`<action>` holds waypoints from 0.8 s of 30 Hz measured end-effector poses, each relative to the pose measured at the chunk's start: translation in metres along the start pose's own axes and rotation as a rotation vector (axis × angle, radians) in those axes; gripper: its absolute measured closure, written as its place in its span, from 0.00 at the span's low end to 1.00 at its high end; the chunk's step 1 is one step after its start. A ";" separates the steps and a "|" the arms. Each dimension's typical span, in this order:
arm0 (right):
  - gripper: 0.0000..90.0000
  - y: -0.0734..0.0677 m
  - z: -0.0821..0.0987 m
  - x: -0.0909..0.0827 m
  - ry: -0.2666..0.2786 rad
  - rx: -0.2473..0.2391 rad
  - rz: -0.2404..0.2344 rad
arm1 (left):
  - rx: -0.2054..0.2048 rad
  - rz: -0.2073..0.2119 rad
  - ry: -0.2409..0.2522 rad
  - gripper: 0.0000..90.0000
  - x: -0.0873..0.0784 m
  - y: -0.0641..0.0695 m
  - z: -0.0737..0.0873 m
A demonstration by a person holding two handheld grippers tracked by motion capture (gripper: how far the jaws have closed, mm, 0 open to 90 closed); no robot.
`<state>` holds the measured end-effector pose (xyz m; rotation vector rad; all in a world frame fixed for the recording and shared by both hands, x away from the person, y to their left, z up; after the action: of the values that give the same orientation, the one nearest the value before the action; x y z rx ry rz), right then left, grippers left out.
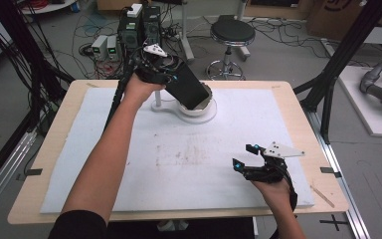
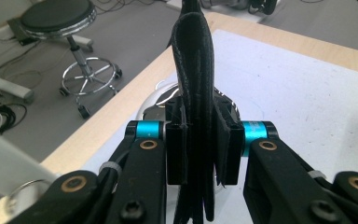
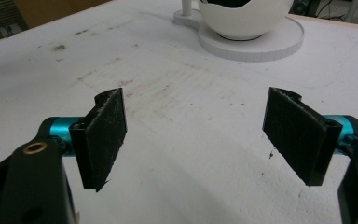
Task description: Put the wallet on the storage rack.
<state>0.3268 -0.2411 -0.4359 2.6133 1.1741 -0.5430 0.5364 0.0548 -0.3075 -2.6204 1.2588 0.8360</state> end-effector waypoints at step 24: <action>0.25 -0.002 -0.001 0.001 0.003 -0.014 -0.006 | 0.067 -0.227 0.051 0.70 -0.001 -0.011 -0.005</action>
<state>0.3262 -0.2385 -0.4357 2.6009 1.1821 -0.5301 0.5464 0.0609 -0.3044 -2.6800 0.9572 0.6807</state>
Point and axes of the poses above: each handheld gripper's, and its own axes: x roughly forward along the jaws, z roughly out of its underside, y roughly to its right, the point moved 6 cm from there along x, roughly forward along the jaws, and after that the axes turned 10 degrees about -x, right-handed, at the moved point
